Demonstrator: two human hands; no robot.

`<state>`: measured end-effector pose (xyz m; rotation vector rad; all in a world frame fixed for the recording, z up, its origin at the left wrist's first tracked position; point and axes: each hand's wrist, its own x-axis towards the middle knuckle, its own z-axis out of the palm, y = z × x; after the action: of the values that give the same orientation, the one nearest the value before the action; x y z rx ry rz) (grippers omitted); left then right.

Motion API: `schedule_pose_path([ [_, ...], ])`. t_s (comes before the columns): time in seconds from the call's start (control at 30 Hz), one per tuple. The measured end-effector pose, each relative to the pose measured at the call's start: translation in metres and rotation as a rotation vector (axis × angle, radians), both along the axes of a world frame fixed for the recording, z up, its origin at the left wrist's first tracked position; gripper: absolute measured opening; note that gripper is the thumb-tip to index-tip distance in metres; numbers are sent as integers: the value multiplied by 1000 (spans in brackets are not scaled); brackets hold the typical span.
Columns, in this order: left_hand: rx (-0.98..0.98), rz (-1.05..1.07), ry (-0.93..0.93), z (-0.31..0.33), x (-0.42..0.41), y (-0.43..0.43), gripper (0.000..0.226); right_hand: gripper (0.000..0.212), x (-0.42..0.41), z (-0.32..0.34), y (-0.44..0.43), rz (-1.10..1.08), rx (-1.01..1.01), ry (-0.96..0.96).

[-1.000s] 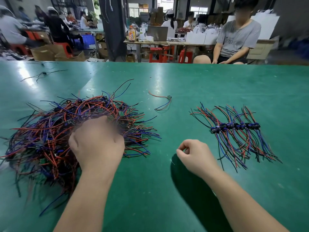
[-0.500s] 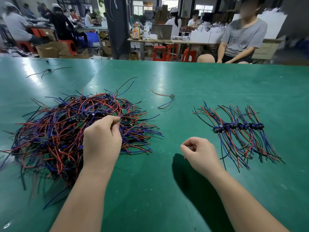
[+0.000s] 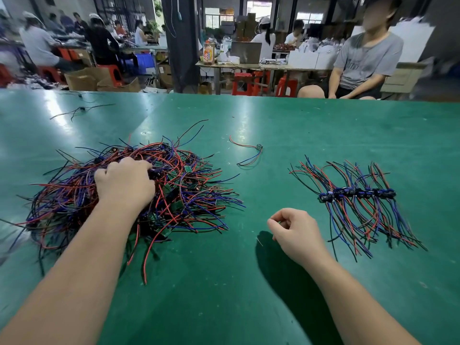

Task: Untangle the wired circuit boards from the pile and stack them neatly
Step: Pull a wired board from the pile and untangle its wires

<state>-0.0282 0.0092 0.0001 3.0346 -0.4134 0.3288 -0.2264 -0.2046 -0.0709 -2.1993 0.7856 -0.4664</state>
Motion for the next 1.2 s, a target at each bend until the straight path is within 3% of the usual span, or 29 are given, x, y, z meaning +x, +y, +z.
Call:
schedule_pose_path([
  [0.33, -25, -51, -213, 2, 15, -1, 9, 16, 2, -1, 0, 4, -39, 19],
  [0.53, -450, -203, -507, 18, -12, -10, 5, 15, 1, 3, 3, 19, 12, -41],
  [0.63, -636, -404, -540, 35, -44, -21, 7, 14, 0, 11, 12, 115, 249, -177],
  [0.77, -880, -577, -194, 38, -84, -42, 10, 15, -8, 25, 25, 445, 759, -386],
  [0.87, -1116, -576, 259, 26, -103, -58, 12, 38, -10, 32, 30, 534, 923, -523],
  [0.97, -1230, -519, 583, 12, -114, -68, 13, 68, -10, 36, 27, 464, 1013, -694],
  [1.07, -1245, -492, 768, 2, -120, -72, 15, 51, -11, 41, 20, 340, 1069, -823],
  [1.2, -1175, -504, 938, -7, -121, -72, 16, 28, -11, 44, 11, 190, 1038, -849],
])
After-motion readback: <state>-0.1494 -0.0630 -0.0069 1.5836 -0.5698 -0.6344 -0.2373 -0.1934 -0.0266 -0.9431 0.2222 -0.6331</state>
